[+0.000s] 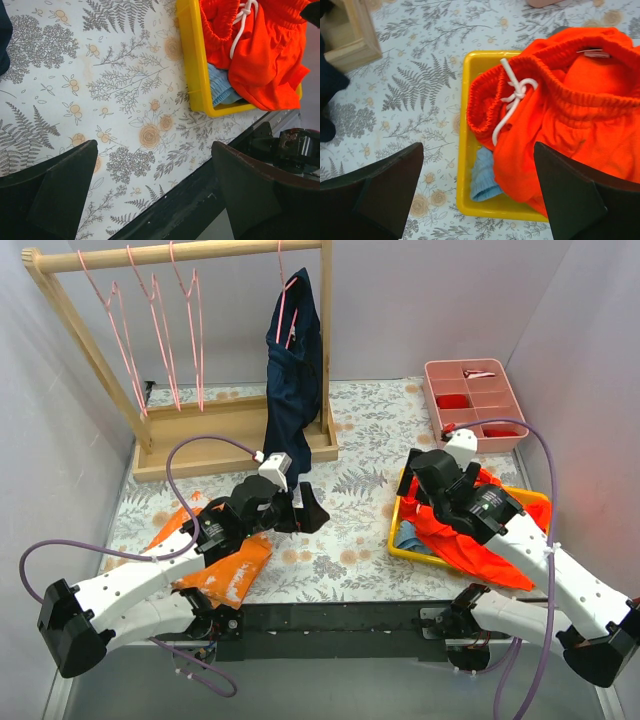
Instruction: Place the shorts on the hanger
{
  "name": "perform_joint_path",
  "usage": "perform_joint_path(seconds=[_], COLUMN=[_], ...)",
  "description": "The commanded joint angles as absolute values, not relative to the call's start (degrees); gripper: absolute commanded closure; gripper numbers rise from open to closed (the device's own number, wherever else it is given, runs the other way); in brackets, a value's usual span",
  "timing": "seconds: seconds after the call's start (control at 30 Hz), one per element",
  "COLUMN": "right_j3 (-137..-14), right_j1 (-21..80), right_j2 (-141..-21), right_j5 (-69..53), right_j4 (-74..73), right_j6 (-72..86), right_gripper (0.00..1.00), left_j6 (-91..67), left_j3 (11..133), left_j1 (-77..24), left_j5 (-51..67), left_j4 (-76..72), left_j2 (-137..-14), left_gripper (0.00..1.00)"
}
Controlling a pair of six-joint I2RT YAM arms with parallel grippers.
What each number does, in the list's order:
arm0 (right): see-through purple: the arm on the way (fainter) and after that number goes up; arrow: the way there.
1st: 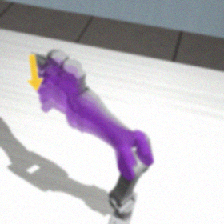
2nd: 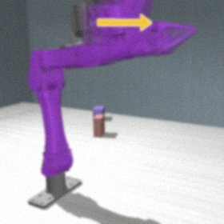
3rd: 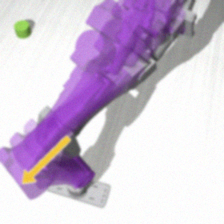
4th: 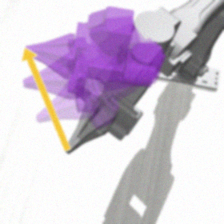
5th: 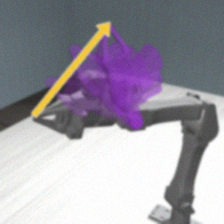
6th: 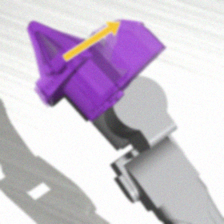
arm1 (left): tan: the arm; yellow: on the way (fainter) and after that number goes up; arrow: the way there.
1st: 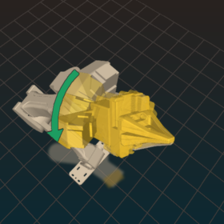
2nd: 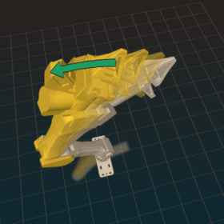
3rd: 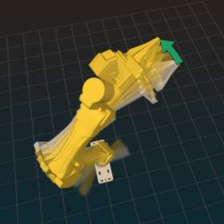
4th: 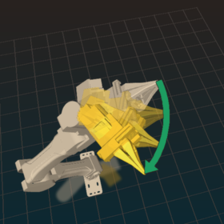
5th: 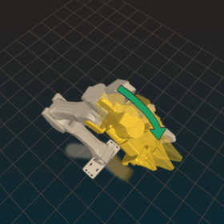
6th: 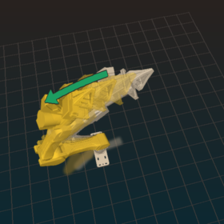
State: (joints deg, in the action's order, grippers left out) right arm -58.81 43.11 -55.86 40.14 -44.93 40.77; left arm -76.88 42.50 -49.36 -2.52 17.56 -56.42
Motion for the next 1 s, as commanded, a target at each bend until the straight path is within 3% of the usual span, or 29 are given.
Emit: perform_joint_path(seconds=[0.0, 0.17, 0.5, 0.6, 0.67, 0.7, 0.8, 0.97], right_j3=[-62.5, -64.3, -57.9, -56.7, -58.0, -59.0, -64.6, -78.1], right_j1=[38.5, 28.6, 5.4, 4.9, 5.0, 5.0, 4.9, 5.0], right_j2=[-56.2, -57.7, -59.8, -62.6, -62.5, -61.4, -59.6, -60.0], right_j5=[43.9, 37.2, 16.5, 13.6, 12.7, 13.2, 13.7, 8.0], right_j4=[-51.9, -53.4, -40.4, -38.5, -38.1, -38.3, -40.2, -43.1], right_j6=[43.1, 39.1, 32.3, 32.3, 31.9, 31.4, 29.9, 29.0], right_gripper=[0.01, 0.01, 0.05, 0.21, 0.45, 0.71, 0.99, 0.99], left_j6=[-74.7, -75.1, -74.4, -74.4, -74.4, -74.5, -75.3, -76.3], left_j3=[46.5, 47.9, 48.1, 48.7, 48.9, 49.0, 49.6, 52.7], left_j1=[-49.6, -49.6, -49.6, -49.6, -49.6, -49.6, -49.6, -49.6], left_j5=[-0.1, -0.1, 2.2, 1.4, 0.7, 0.7, -1.3, -3.4], left_j4=[19.7, 21.3, 21.9, 23.1, 24.2, 24.4, 25.2, 28.0], left_j2=[-56.5, -56.4, -55.2, -54.9, -54.4, -54.1, -53.3, -53.4], left_gripper=[0.02, 0.02, 0.02, 0.02, 0.02, 0.02, 0.02, 0.02])
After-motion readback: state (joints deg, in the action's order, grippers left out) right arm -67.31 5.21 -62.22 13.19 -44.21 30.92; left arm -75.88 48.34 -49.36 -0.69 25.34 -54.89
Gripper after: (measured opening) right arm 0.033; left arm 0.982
